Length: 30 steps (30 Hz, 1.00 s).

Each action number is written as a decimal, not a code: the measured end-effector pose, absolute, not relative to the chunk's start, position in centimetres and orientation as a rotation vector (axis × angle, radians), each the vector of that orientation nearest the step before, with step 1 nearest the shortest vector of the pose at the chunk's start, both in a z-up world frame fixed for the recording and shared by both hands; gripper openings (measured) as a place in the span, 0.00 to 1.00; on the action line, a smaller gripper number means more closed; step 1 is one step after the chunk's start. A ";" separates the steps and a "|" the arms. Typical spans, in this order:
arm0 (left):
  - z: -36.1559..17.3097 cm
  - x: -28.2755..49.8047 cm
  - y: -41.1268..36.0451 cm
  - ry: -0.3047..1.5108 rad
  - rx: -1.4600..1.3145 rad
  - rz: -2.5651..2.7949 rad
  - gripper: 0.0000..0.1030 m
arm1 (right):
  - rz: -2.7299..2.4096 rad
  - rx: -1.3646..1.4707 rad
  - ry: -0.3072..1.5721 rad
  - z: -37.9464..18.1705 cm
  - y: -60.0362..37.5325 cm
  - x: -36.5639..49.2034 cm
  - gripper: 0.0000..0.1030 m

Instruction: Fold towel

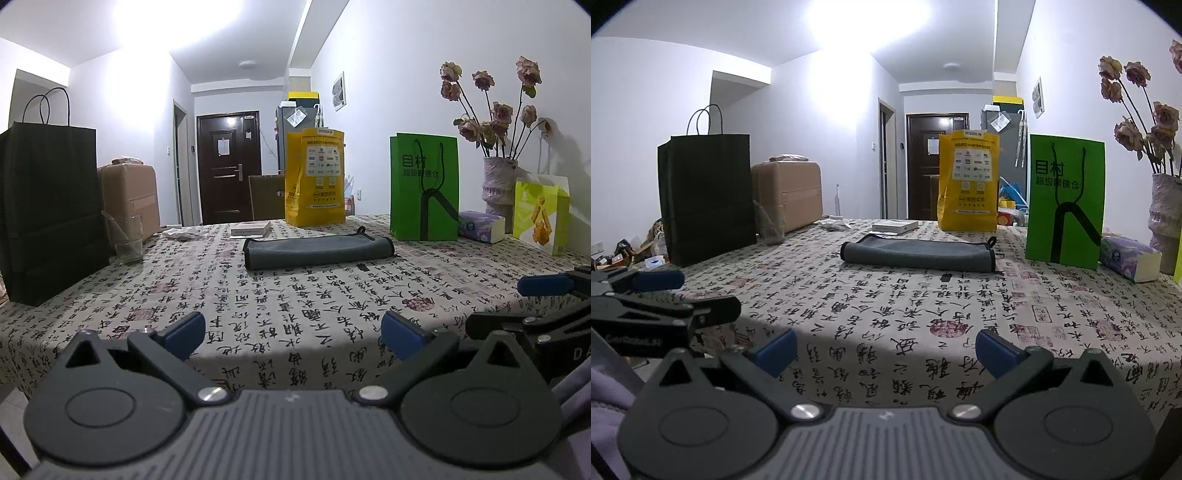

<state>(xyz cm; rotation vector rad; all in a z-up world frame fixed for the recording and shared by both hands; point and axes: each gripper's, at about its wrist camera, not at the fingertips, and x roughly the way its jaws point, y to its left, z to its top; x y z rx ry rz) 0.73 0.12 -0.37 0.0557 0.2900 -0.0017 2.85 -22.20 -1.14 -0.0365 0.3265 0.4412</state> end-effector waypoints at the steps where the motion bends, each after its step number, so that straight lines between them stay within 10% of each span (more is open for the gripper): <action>1: -0.4 0.7 0.1 0.290 0.056 -0.002 1.00 | 0.441 -0.036 0.326 -1.1 -22.2 2.9 1.00; 30: -0.3 0.8 0.1 0.287 0.058 -0.003 1.00 | 0.446 -0.052 0.327 -1.2 -22.1 3.3 1.00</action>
